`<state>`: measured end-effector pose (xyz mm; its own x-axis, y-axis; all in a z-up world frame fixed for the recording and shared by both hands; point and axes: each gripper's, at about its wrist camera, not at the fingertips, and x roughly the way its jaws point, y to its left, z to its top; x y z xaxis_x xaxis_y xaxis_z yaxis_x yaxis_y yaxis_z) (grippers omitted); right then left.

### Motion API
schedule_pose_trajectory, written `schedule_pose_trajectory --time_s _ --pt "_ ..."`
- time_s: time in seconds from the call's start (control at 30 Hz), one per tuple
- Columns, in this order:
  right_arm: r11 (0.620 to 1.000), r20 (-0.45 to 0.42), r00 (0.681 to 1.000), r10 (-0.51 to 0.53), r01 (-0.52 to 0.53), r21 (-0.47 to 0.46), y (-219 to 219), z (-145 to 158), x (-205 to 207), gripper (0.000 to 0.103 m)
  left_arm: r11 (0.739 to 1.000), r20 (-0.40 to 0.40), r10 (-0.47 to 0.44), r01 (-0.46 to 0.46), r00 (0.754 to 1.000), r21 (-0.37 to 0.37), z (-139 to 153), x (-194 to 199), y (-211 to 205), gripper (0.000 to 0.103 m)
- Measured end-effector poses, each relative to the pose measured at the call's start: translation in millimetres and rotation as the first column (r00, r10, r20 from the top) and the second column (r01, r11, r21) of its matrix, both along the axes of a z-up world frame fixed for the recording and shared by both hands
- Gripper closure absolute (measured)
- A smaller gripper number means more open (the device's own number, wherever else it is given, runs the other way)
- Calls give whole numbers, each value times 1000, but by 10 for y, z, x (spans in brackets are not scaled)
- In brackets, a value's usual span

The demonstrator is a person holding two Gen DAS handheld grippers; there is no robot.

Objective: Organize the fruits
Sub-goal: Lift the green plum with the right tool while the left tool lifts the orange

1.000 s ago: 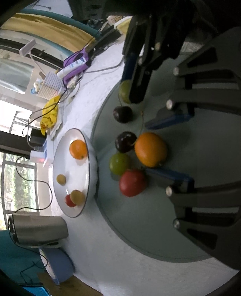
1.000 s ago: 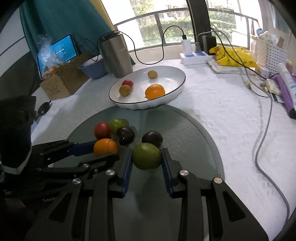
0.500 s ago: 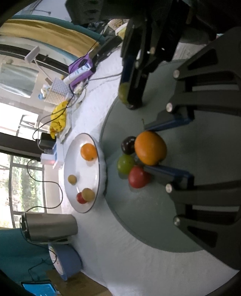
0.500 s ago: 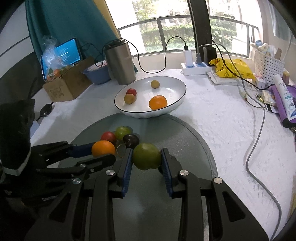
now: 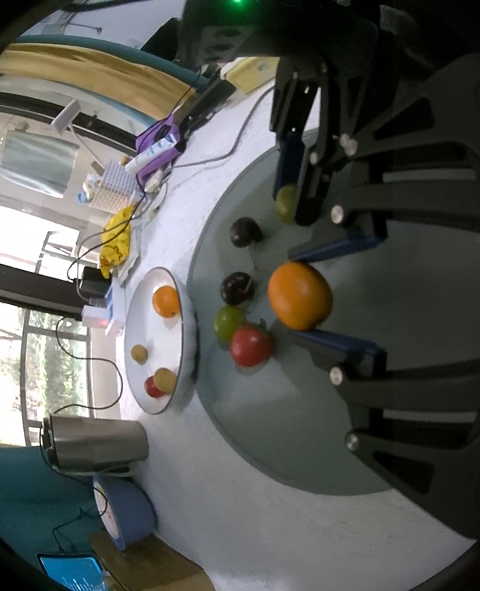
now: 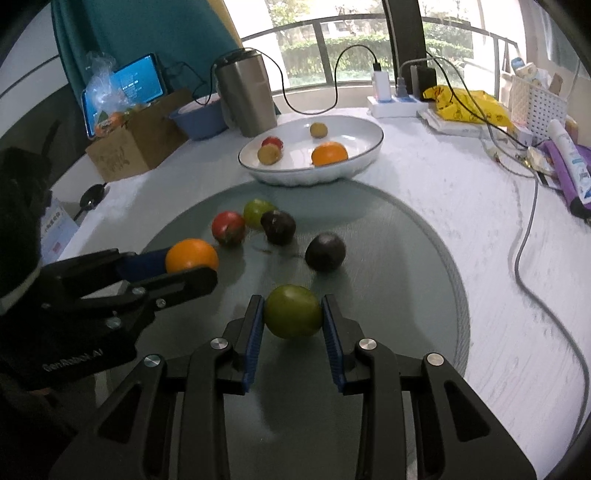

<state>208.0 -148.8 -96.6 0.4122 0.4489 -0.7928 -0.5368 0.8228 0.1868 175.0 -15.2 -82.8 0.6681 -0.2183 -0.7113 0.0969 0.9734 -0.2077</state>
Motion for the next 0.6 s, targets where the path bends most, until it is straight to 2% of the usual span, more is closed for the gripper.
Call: schedule_pose_trajectory --time_s 0.3,0.6 --pt "1000 11 1000 -18 18 -22 4 -26 -37 69 1000 20 5 -5 1000 -6 50 -80 72 65" --pt "1000 63 998 -1 2 -22 58 189 7 70 1000 41 19 -19 999 -4 135 -48 146 65"
